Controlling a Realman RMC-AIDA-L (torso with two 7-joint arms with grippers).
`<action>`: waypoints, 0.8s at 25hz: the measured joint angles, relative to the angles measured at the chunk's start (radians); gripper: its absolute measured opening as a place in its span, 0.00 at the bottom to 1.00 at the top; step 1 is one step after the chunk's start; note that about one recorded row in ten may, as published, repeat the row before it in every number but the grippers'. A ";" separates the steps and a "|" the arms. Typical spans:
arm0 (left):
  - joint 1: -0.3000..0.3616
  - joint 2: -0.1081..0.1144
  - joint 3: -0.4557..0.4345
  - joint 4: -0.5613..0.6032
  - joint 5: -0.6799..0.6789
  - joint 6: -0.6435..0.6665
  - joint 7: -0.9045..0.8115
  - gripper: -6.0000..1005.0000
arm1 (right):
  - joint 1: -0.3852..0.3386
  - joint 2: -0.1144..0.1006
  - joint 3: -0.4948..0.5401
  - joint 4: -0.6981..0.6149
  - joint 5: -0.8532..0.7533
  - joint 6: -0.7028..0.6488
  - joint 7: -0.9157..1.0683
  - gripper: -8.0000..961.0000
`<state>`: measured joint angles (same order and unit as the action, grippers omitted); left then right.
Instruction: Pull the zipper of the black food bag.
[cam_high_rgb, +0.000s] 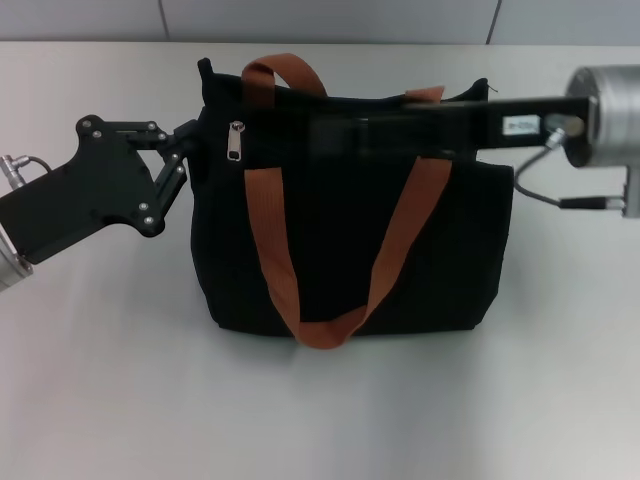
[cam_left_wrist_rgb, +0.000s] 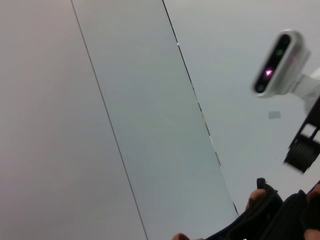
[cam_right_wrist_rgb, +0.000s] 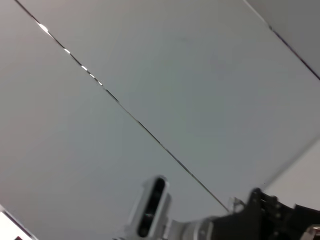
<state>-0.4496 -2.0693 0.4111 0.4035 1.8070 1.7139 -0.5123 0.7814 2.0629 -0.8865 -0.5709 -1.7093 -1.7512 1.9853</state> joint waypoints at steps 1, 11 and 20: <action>0.000 0.000 0.000 0.000 0.000 0.001 0.000 0.03 | 0.030 -0.004 -0.028 -0.016 -0.021 0.033 0.051 0.67; 0.000 0.000 0.004 0.000 -0.020 0.014 0.002 0.04 | 0.142 -0.007 -0.065 -0.022 -0.144 0.163 0.225 0.52; 0.002 0.000 0.008 -0.001 -0.021 0.024 0.007 0.04 | 0.179 -0.003 -0.116 -0.035 -0.162 0.213 0.286 0.45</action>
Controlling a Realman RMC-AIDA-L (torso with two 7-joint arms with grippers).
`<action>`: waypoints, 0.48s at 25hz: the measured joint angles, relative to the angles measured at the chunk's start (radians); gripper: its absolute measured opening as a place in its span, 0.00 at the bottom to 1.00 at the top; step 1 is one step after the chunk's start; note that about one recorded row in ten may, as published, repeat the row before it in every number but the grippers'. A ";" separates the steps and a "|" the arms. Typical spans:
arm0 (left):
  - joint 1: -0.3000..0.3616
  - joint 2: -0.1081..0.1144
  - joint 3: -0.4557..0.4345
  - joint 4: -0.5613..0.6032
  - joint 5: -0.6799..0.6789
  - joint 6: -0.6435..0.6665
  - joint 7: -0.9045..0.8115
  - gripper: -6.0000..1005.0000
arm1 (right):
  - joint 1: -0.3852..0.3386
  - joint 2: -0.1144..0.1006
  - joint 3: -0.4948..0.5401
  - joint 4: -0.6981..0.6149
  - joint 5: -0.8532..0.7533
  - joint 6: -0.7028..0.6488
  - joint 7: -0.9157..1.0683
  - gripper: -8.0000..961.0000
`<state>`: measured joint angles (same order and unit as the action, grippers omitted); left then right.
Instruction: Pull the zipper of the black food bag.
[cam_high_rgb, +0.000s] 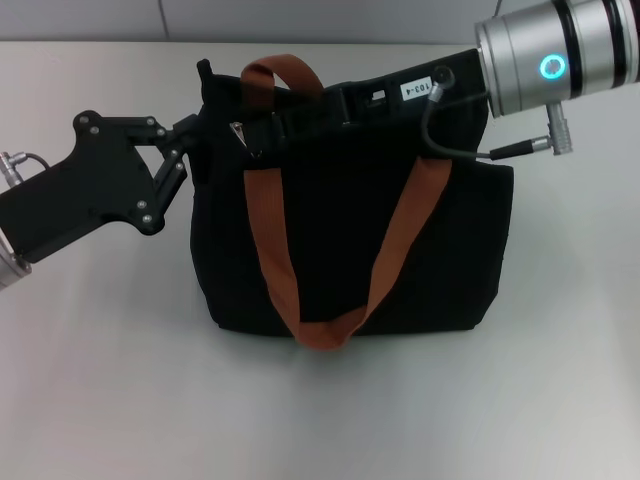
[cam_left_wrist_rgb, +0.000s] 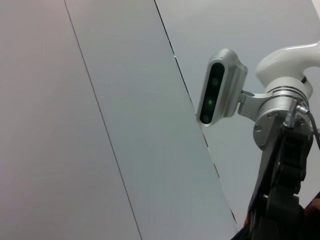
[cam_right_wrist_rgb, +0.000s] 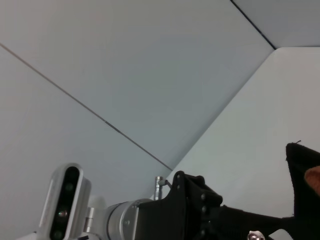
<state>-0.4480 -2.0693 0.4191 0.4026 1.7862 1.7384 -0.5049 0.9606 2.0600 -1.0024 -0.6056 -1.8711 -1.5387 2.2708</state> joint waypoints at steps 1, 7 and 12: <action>0.002 0.000 0.000 -0.001 -0.001 0.003 0.002 0.04 | 0.004 0.001 -0.001 -0.001 -0.005 0.003 0.003 0.45; 0.004 0.000 0.000 -0.001 -0.001 0.005 0.003 0.04 | 0.012 0.003 -0.022 -0.036 -0.012 0.012 0.006 0.45; 0.006 0.000 0.000 -0.001 -0.001 0.005 0.003 0.05 | 0.008 0.004 -0.024 -0.066 -0.027 0.014 0.006 0.45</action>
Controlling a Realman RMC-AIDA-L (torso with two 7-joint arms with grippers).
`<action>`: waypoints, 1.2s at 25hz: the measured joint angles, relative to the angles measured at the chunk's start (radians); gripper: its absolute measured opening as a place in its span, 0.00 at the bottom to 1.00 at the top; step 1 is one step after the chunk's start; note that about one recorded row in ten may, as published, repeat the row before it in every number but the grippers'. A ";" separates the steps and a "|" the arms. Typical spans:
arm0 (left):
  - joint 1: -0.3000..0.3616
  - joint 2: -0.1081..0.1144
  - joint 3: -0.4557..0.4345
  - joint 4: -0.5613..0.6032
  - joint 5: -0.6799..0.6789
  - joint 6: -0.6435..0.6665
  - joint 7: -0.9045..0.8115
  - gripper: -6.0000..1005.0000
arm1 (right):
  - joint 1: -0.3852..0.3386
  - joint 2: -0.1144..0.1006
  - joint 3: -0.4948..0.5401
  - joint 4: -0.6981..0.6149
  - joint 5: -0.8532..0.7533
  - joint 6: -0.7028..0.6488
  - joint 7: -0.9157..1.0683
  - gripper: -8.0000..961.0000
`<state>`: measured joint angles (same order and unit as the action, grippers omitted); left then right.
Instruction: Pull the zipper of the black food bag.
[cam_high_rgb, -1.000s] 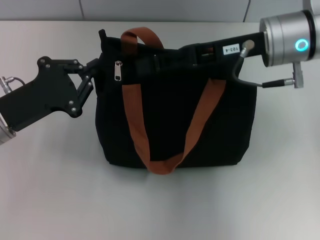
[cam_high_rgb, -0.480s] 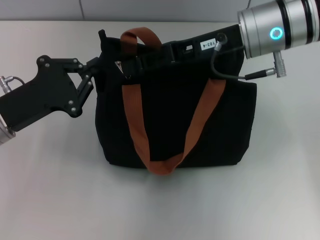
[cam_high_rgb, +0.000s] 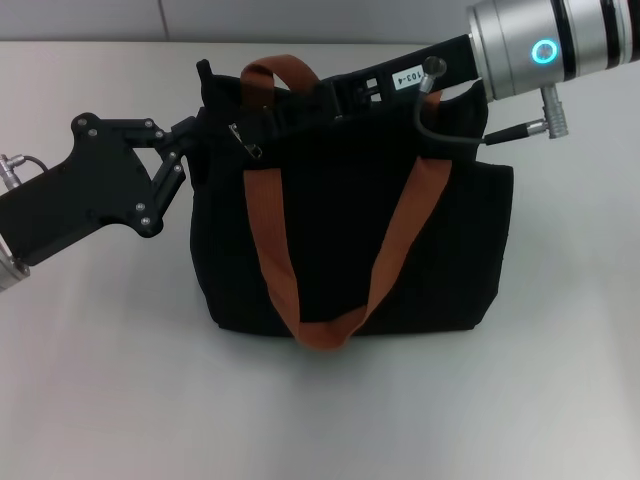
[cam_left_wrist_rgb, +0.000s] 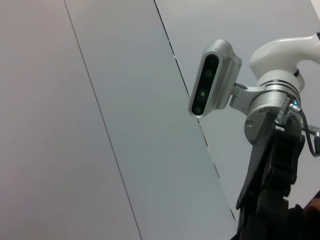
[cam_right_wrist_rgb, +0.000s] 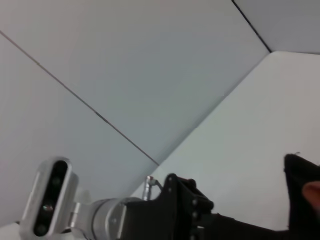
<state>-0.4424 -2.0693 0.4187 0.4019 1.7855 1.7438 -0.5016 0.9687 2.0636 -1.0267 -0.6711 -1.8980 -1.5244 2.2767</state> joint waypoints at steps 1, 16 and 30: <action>0.000 0.000 0.000 0.000 0.000 0.000 0.000 0.05 | 0.001 0.000 0.000 -0.003 -0.015 0.003 0.000 0.45; -0.010 0.000 0.000 -0.012 0.002 0.000 0.000 0.05 | 0.006 0.013 -0.052 -0.022 -0.023 0.029 -0.017 0.41; -0.020 0.000 -0.002 -0.012 0.001 -0.003 -0.004 0.06 | 0.011 0.012 -0.052 -0.043 -0.036 0.032 -0.034 0.35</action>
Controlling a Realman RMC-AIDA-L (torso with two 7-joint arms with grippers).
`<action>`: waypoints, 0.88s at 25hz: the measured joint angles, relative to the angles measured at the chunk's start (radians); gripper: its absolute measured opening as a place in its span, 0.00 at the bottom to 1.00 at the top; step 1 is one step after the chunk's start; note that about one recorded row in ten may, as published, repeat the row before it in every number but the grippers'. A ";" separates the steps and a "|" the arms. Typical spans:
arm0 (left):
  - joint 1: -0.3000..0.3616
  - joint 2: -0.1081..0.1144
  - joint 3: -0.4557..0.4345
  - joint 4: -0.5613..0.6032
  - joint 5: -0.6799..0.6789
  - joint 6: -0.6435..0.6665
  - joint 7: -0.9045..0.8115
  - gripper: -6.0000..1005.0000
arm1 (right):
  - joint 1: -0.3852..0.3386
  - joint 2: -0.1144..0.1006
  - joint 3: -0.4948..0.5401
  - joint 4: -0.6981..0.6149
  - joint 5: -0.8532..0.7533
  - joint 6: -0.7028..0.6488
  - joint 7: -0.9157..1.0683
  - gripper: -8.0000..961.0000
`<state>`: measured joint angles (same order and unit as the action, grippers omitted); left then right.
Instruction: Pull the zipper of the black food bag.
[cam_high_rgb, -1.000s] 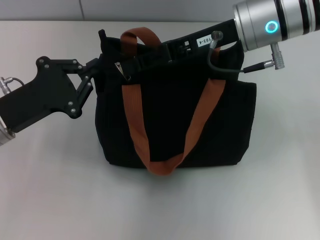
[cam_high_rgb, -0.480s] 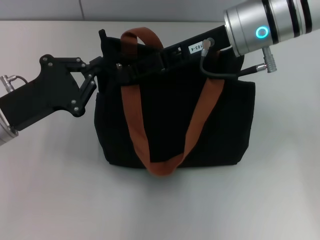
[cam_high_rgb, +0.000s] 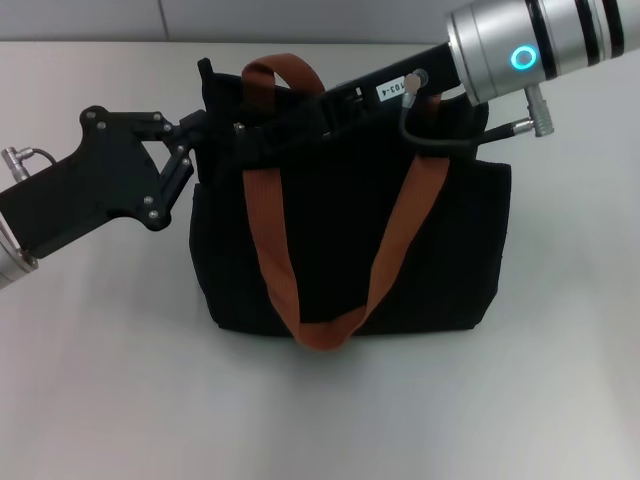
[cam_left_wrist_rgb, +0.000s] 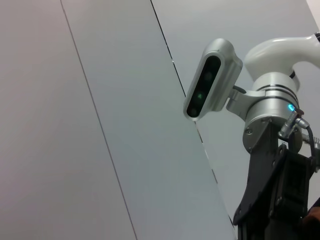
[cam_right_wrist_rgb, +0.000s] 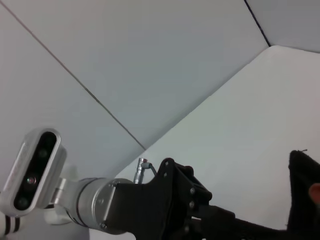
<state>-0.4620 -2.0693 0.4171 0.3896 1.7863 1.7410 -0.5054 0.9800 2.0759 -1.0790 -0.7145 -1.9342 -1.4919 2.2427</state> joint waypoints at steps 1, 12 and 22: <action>0.000 0.000 -0.001 0.000 0.000 -0.002 0.000 0.06 | -0.007 0.000 0.000 -0.027 -0.013 -0.005 0.000 0.35; 0.000 0.002 -0.002 0.000 -0.001 -0.008 -0.005 0.06 | -0.023 0.001 -0.017 -0.076 -0.028 -0.007 -0.028 0.35; -0.006 0.001 0.002 0.000 -0.001 -0.001 -0.007 0.06 | -0.006 0.005 -0.083 -0.076 -0.025 0.037 -0.029 0.33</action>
<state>-0.4680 -2.0687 0.4188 0.3896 1.7855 1.7399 -0.5126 0.9735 2.0813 -1.1623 -0.7904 -1.9595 -1.4549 2.2138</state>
